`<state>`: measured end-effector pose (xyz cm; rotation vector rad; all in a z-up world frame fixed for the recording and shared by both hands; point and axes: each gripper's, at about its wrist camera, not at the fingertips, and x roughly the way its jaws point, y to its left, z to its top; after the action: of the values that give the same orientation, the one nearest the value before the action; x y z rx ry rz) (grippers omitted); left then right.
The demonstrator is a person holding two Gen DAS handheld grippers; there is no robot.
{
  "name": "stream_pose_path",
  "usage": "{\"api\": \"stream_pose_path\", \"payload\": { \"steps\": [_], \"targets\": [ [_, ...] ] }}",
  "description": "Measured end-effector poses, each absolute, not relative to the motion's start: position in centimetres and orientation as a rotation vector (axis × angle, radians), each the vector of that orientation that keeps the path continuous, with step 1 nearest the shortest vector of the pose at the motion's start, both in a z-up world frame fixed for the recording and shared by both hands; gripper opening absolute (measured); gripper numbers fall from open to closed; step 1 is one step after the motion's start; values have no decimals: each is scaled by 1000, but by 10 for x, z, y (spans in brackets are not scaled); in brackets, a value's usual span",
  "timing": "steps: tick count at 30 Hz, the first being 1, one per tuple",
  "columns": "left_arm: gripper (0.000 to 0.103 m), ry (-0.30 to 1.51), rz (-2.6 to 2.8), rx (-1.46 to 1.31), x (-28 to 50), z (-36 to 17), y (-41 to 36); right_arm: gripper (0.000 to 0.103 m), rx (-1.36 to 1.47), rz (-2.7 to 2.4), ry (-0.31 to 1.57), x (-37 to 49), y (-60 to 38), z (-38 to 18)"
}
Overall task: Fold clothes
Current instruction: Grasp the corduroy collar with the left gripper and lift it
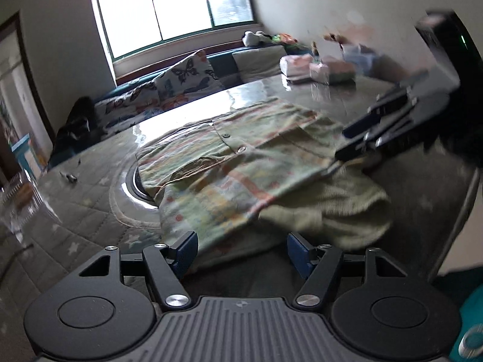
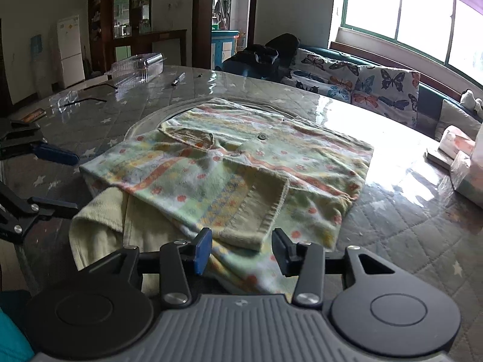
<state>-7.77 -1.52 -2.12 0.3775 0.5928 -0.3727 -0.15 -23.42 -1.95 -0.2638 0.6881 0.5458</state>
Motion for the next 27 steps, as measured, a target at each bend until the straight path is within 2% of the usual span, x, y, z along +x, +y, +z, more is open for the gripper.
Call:
{"api": "stream_pose_path", "payload": {
  "steps": [4, 12, 14, 16, 17, 19, 22, 25, 27],
  "targets": [
    [69, 562, -389, 459, -86, -28, -23, 50, -285, 545, 694, -9, -238, -21],
    [68, 426, -483, 567, -86, -40, -57, 52, -311, 531, 691, -22, -246, -19],
    [65, 399, -506, 579, -85, -41, -61, 52, -321, 528, 690, -25, -249, -19],
    [47, 382, -529, 577, -83, -42, -63, 52, -330, 528, 696, -28, -251, -19],
    [40, 382, -539, 565, -81, -41, -63, 54, -334, 529, 700, -29, -252, -20],
    [17, 381, -559, 541, -78, -39, -63, 56, -348, 536, 701, -32, -253, -21],
    [9, 396, -552, 458, -66, -28, -56, 58, -373, 570, 692, -38, -250, -22],
    [8, 404, -541, 370, -52, -12, -48, 68, -406, 617, 653, -41, -242, -20],
    [7, 409, -540, 327, -43, -4, -45, 68, -418, 639, 620, -40, -234, -19]
  ]
}}
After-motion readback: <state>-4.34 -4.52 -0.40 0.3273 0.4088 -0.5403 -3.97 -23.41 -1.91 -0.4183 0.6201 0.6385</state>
